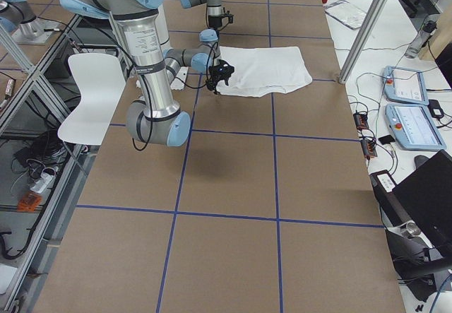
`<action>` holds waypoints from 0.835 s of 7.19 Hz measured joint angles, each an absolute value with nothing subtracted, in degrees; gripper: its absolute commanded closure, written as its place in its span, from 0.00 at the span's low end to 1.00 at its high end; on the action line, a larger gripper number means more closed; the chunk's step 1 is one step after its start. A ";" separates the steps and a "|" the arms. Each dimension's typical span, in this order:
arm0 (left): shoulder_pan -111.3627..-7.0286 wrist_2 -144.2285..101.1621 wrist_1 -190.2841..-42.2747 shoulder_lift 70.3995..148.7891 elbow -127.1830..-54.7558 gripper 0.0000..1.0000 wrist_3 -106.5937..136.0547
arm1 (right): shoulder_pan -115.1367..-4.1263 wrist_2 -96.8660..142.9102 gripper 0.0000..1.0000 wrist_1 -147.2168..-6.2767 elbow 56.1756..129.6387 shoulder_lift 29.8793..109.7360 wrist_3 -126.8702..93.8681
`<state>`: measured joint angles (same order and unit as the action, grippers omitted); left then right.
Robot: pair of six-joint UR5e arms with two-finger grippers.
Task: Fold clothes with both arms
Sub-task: 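Move the right gripper to the other near corner and grasp it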
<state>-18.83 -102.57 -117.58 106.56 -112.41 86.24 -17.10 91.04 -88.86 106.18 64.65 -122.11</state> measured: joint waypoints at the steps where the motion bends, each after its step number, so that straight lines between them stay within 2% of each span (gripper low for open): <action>1: -18.83 -102.57 -117.56 106.54 -112.59 1.00 86.28 | -17.08 90.81 0.19 -88.86 106.06 64.66 -122.06; 6: -18.93 -102.57 -117.54 106.36 -112.93 1.00 86.31 | -16.97 90.59 0.20 -88.86 103.89 63.34 -122.71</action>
